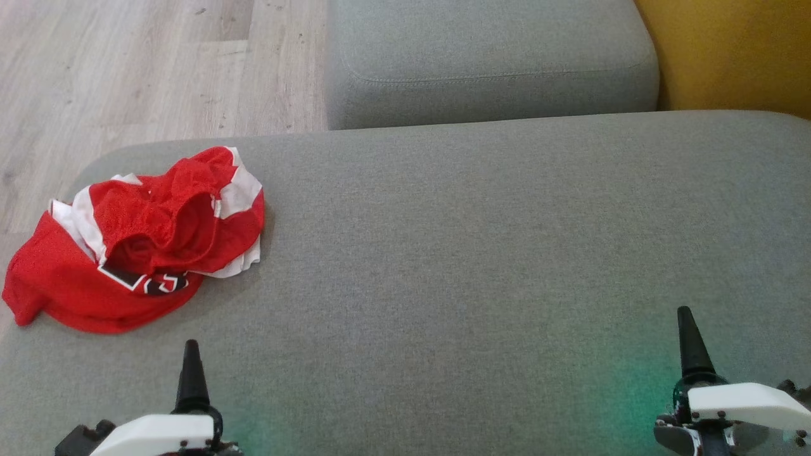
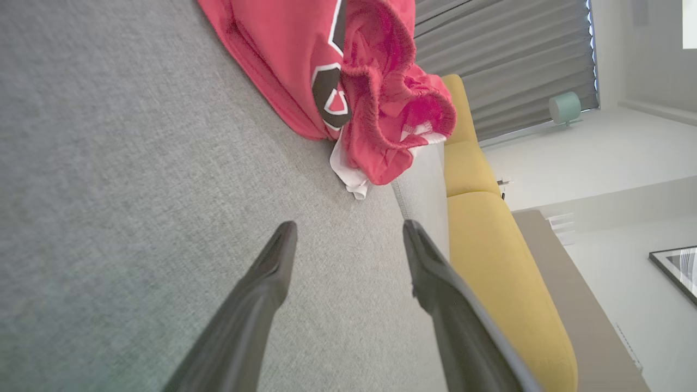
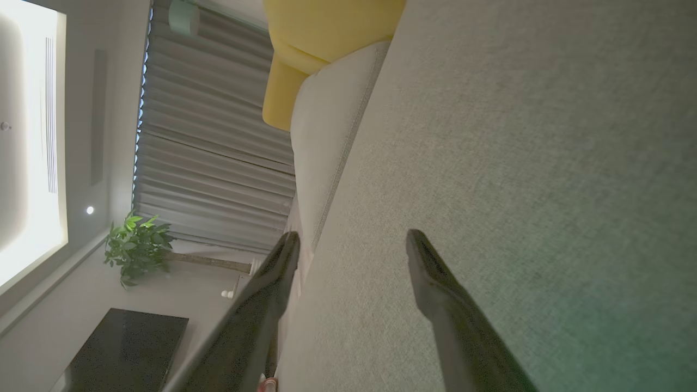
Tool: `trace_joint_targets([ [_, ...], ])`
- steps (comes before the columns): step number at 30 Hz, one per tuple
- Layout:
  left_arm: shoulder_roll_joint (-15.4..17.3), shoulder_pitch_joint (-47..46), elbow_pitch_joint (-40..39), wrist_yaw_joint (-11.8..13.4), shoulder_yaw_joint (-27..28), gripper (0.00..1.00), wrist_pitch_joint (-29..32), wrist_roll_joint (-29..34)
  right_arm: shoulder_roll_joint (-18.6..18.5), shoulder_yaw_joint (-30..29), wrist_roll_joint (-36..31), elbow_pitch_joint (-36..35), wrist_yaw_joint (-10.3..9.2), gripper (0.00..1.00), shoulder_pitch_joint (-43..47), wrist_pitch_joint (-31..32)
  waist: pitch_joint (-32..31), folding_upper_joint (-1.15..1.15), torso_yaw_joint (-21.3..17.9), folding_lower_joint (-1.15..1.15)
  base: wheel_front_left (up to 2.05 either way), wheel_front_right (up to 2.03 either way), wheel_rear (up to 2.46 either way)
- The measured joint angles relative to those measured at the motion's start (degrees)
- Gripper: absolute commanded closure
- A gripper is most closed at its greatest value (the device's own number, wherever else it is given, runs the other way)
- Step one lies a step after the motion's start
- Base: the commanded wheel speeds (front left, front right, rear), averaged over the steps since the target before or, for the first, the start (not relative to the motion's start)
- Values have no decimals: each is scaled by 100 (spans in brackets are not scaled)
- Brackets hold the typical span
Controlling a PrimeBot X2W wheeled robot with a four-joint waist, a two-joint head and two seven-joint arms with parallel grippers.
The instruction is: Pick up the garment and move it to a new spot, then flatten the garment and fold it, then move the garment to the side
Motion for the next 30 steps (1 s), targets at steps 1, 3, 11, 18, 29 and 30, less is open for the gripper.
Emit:
trace_joint_targets([
  [1, 0, 0, 0, 0, 0, 0, 0, 0, 0, 0, 0, 0, 0, 0, 0, 0, 0, 0, 0, 0, 0, 0, 0],
  [3, 0, 1, -25, 8, -58, 0, -22, 168, 0, 12, -196, -30, 0, 0, 1, -7, -14, 0, 6, 0, 0, 0, 0],
  [11, 2, 2, -126, 97, -257, 0, -183, 871, 0, 174, -904, -99, 0, 0, 7, -178, -71, 0, 20, 0, 0, 0, 0],
  [18, 3, 3, -186, 154, -366, 0, -296, 1356, 0, 247, -1374, -149, 0, 0, 9, -265, -111, 0, 34, 0, 0, 0, 0],
  [29, 7, 4, -252, 275, -587, 0, -470, 2138, -1, 365, -2181, -210, 1, 0, 29, -471, -201, 0, 63, 0, 0, 0, 0],
  [30, 7, 4, -258, 278, -620, 0, -487, 2212, -1, 374, -2259, -216, 1, 0, 29, -490, -210, 0, 64, 0, 0, 0, 0],
])
